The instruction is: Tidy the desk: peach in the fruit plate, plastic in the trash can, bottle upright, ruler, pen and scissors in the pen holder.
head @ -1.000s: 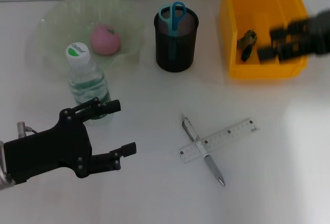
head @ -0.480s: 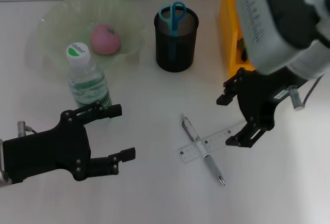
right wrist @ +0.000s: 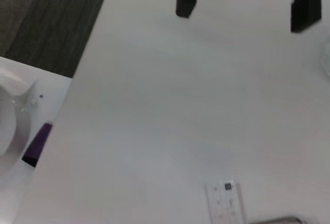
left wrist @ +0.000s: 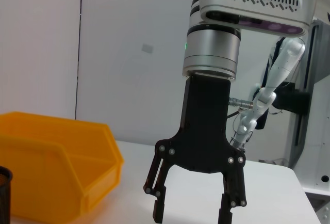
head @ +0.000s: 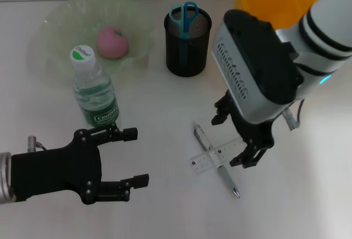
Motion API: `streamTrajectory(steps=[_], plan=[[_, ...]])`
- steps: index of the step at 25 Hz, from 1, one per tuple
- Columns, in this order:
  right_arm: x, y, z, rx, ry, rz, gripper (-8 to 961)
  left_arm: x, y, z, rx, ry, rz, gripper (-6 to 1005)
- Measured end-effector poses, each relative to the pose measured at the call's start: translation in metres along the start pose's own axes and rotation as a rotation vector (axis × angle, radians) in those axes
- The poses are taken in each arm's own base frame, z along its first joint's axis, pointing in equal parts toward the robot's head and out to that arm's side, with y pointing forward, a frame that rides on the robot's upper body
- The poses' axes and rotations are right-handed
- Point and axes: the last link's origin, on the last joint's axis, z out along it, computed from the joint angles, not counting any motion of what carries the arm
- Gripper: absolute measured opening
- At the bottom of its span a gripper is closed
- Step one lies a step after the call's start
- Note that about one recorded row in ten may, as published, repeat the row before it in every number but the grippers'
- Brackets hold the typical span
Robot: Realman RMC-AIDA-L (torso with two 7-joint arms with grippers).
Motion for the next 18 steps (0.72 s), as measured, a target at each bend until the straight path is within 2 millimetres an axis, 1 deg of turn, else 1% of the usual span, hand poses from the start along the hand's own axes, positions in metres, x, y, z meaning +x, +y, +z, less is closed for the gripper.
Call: streamTrajectory(steps=[2, 4, 7, 12, 18], plan=[[-0.007, -0.004, 0.007, -0.041, -0.024, -0.03, 834, -0.001, -0.003, 0.001, 0.001, -0.016, 0.002, 864], [-0.008, -0.005, 0.008, -0.045, -0.03, -0.039, 834, -0.001, -0.004, 0.002, 0.003, -0.023, 0.002, 864], [-0.011, -0.008, 0.016, -0.066, -0.041, -0.062, 834, -0.005, -0.007, 0.001, 0.021, -0.049, -0.001, 864], [-0.011, -0.009, 0.022, -0.076, -0.071, -0.078, 834, -0.01, -0.007, -0.002, 0.051, -0.067, -0.013, 864], [-0.014, -0.008, 0.029, -0.092, -0.098, -0.113, 835, -0.012, -0.009, -0.004, 0.066, -0.077, -0.017, 864]])
